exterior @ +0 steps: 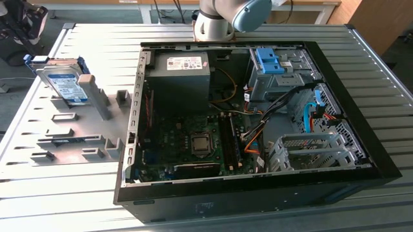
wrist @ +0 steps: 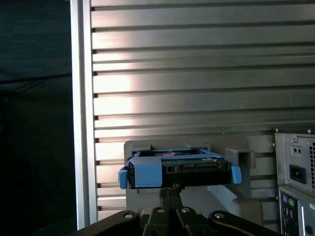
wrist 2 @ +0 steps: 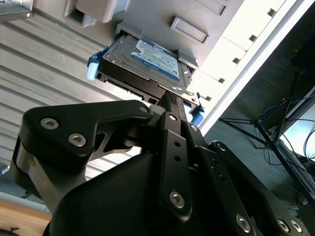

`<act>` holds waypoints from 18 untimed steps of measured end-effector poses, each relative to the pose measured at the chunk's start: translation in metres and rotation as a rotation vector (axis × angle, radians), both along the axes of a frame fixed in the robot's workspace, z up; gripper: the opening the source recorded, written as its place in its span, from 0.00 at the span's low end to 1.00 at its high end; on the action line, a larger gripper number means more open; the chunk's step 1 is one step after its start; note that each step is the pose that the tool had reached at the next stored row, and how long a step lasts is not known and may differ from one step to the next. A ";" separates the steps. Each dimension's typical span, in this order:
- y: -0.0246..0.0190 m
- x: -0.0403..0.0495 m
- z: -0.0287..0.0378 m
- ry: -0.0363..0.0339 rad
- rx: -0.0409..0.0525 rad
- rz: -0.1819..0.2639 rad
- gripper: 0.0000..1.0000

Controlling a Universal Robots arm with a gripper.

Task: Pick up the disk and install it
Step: 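Pick up the disk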

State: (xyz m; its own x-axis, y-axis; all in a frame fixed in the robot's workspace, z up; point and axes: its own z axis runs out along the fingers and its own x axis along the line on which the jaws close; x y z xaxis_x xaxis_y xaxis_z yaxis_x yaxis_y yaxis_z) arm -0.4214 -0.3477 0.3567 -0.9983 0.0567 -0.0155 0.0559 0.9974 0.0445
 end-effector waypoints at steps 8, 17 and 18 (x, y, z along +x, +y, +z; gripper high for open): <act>0.0000 0.0000 -0.0001 -0.0001 0.0000 0.083 0.11; 0.0000 0.0000 -0.0001 -0.0001 0.0001 0.092 0.11; 0.0000 0.0000 0.0000 0.0000 0.0000 0.092 0.11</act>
State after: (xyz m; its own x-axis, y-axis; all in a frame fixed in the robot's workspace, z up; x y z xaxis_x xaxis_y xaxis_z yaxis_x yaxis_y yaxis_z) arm -0.4214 -0.3477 0.3567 -0.9993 -0.0351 -0.0156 -0.0358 0.9984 0.0445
